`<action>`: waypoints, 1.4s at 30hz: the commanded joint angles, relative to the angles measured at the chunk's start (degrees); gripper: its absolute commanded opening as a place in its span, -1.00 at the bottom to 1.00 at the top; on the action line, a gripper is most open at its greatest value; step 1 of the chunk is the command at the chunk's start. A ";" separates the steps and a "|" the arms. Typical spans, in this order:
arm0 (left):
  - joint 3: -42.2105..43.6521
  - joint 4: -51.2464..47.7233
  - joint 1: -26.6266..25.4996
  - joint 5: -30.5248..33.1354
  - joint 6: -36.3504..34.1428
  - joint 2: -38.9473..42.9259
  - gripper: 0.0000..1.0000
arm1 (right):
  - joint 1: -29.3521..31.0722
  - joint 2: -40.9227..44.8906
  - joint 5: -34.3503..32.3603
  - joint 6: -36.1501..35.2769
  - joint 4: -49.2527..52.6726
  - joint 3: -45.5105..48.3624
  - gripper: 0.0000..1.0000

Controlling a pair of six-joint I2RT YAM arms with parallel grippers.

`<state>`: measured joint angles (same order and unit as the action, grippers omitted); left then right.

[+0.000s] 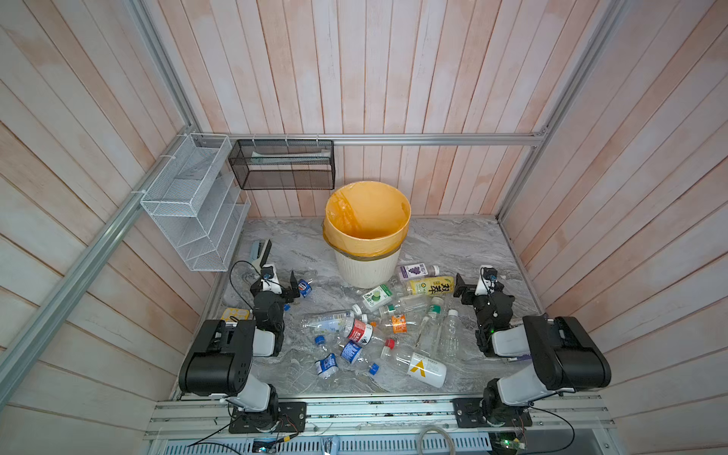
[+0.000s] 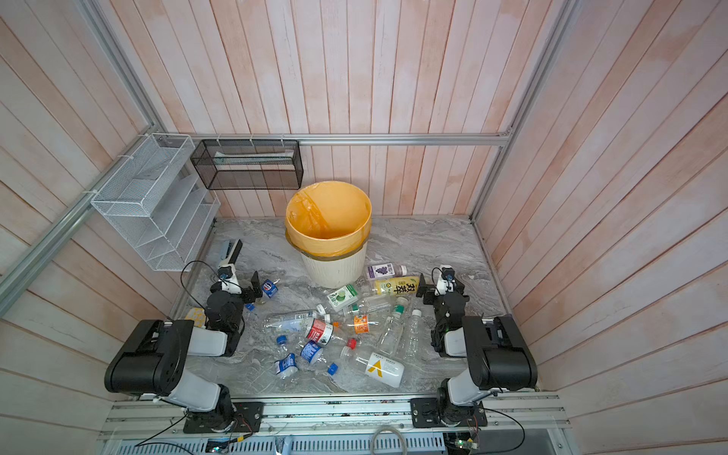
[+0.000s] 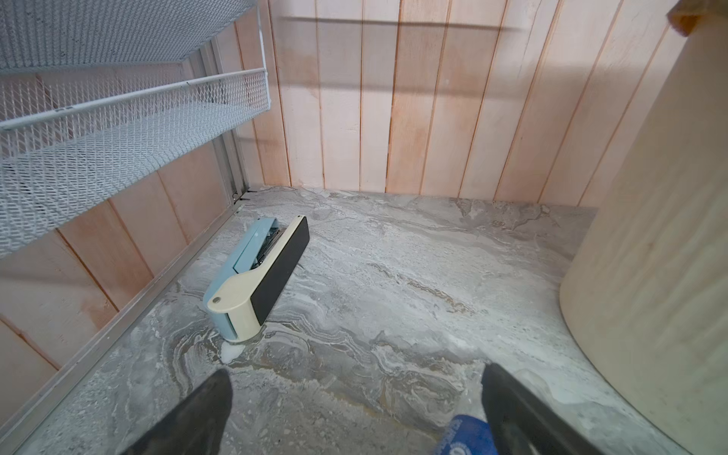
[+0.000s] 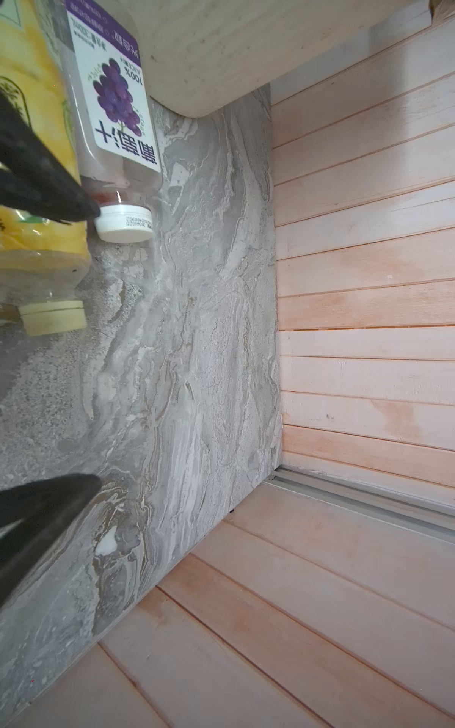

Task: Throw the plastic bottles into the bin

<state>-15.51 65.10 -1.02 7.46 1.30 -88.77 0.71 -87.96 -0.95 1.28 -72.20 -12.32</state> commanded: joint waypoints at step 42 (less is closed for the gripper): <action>-16.17 -52.99 -1.34 2.91 13.90 31.25 0.99 | 0.40 28.59 4.00 20.64 78.04 -21.18 0.80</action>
<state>-30.61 22.24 -1.43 10.15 12.80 -58.48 0.71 -62.17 -1.17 16.27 -11.51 -33.17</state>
